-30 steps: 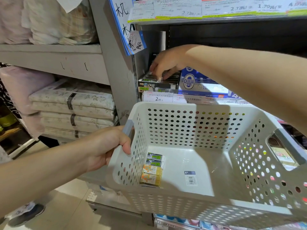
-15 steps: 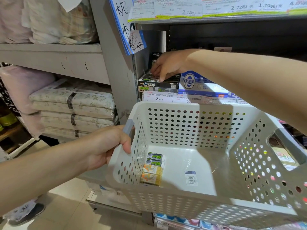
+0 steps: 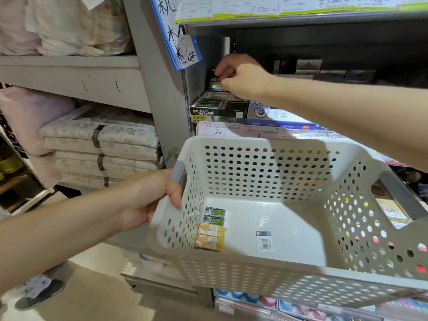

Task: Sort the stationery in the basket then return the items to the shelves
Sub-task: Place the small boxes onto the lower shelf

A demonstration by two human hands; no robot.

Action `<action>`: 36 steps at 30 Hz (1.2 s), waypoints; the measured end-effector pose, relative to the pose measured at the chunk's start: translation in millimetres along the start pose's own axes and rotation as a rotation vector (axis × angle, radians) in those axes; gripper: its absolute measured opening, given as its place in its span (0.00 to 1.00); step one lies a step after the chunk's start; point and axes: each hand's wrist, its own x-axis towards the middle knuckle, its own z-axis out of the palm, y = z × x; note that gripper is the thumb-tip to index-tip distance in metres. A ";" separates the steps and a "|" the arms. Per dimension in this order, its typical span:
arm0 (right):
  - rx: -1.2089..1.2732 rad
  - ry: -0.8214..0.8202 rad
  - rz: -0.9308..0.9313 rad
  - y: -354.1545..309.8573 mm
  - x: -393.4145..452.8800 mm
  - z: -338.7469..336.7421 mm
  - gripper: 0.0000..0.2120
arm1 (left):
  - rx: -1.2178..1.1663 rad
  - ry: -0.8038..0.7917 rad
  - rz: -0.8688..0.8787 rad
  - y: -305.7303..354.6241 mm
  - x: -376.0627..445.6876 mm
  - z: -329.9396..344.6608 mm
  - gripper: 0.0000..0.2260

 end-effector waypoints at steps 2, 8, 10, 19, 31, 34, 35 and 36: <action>0.080 0.081 -0.040 -4.1 -26.8 0.8 0.04 | -0.003 -0.014 -0.002 1.5 -1.5 1.2 0.23; -0.035 -0.273 -0.129 -11.4 -100.7 19.2 0.10 | 0.008 0.004 0.009 1.8 -2.0 2.4 0.29; -0.202 -0.483 -0.155 -7.5 -113.2 34.9 0.07 | 0.004 0.011 0.017 1.5 -2.1 3.5 0.26; -0.656 -0.940 -0.188 22.6 -137.3 95.9 0.37 | -0.025 0.036 0.019 2.2 -3.2 11.3 0.28; -0.605 -0.890 -0.200 35.3 -135.9 108.6 0.26 | 0.019 0.116 -0.014 3.8 -6.1 16.5 0.25; -0.611 -0.879 -0.210 37.7 -135.8 111.2 0.19 | 0.021 0.115 -0.009 3.9 -6.8 17.3 0.25; -0.618 -0.878 -0.221 38.6 -136.0 112.4 0.16 | 0.022 0.116 -0.010 3.8 -7.0 17.8 0.24; -0.627 -0.876 -0.232 39.1 -136.0 113.3 0.15 | 0.025 0.118 -0.011 3.8 -6.9 18.2 0.24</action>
